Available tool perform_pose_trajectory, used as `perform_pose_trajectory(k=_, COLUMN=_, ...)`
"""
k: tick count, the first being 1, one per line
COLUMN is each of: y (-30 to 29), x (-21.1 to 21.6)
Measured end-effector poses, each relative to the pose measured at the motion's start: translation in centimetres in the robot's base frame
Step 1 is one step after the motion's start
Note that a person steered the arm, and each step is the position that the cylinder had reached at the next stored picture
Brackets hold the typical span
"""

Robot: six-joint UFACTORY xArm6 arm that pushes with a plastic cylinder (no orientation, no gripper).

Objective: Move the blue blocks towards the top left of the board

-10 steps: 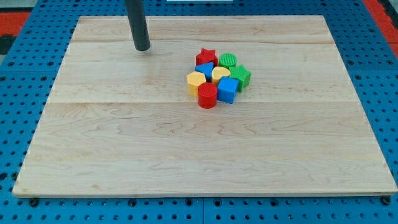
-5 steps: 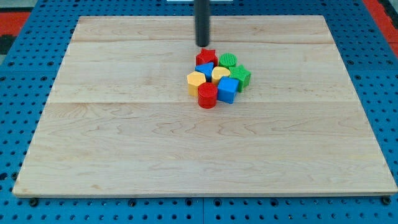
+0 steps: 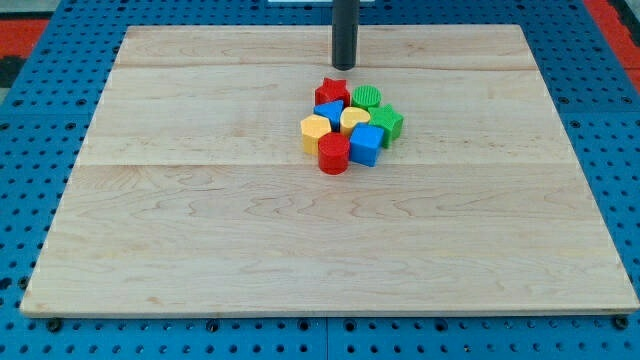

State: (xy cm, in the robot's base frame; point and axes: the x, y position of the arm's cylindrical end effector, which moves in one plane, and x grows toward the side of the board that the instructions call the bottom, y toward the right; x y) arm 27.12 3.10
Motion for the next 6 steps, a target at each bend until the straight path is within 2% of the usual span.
perform_pose_trajectory(k=1, y=2.7, x=1.8)
perform_pose_trajectory(k=2, y=9.5, x=7.2)
perform_pose_trajectory(k=3, y=9.6, x=14.4)
perform_pose_trajectory(k=4, y=4.5, x=14.1)
perform_pose_trajectory(k=6, y=4.4, x=10.2)
